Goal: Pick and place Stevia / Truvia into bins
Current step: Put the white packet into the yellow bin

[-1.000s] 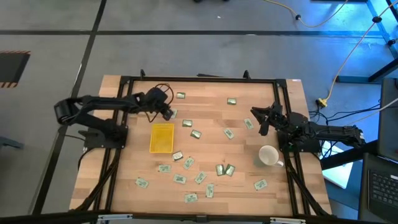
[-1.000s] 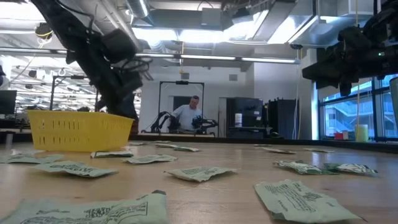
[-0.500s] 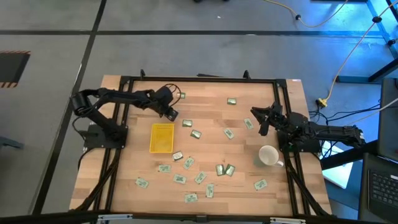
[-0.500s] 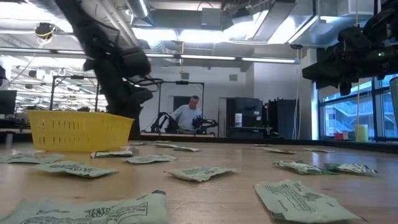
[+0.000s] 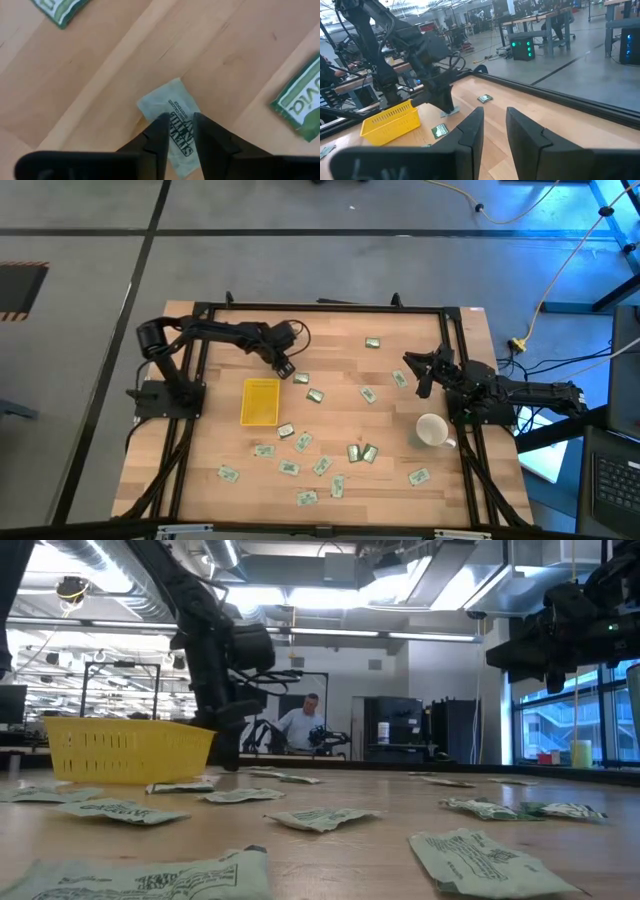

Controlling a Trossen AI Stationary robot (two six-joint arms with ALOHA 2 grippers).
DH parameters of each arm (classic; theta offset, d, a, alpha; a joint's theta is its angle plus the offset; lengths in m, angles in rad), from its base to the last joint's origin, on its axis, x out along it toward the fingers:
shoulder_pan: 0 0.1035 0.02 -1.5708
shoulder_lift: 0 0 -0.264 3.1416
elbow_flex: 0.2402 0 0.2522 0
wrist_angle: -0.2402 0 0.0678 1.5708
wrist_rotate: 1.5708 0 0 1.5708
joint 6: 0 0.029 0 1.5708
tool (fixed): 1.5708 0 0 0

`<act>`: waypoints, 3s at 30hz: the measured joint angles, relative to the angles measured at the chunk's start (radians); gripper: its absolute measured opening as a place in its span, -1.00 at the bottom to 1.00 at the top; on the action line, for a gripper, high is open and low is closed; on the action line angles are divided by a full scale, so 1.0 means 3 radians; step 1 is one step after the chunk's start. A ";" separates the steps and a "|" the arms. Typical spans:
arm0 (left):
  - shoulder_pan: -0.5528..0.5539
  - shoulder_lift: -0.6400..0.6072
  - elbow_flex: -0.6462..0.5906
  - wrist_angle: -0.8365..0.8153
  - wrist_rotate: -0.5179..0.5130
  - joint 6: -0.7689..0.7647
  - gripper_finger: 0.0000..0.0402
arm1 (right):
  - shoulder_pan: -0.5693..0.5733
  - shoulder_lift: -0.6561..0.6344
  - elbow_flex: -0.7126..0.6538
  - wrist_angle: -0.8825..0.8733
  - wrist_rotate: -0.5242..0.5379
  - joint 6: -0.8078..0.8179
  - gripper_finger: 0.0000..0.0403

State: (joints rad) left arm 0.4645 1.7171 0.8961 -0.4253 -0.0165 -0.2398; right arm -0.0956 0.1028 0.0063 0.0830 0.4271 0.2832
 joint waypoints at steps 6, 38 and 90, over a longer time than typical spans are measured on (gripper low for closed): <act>-0.0012 0.0008 0.0077 -0.0032 -0.0122 -0.0030 -0.36 | 0.0000 -0.0001 0.0001 0.0000 -0.0001 -0.0005 -0.57; 0.0019 -0.0060 0.0066 -0.0414 -0.0148 -0.0246 -0.95 | -0.0001 -0.0001 0.0000 -0.0001 -0.0001 -0.0007 -0.57; -0.1611 -0.0536 0.0083 -0.1466 -0.0132 -0.2221 -0.58 | -0.0001 0.0000 0.0001 -0.0001 -0.0003 -0.0199 -0.57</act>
State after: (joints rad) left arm -0.0189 1.5564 0.9211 -0.8650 -0.0560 -0.9061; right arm -0.0959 0.1027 0.0065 0.0826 0.4263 0.2236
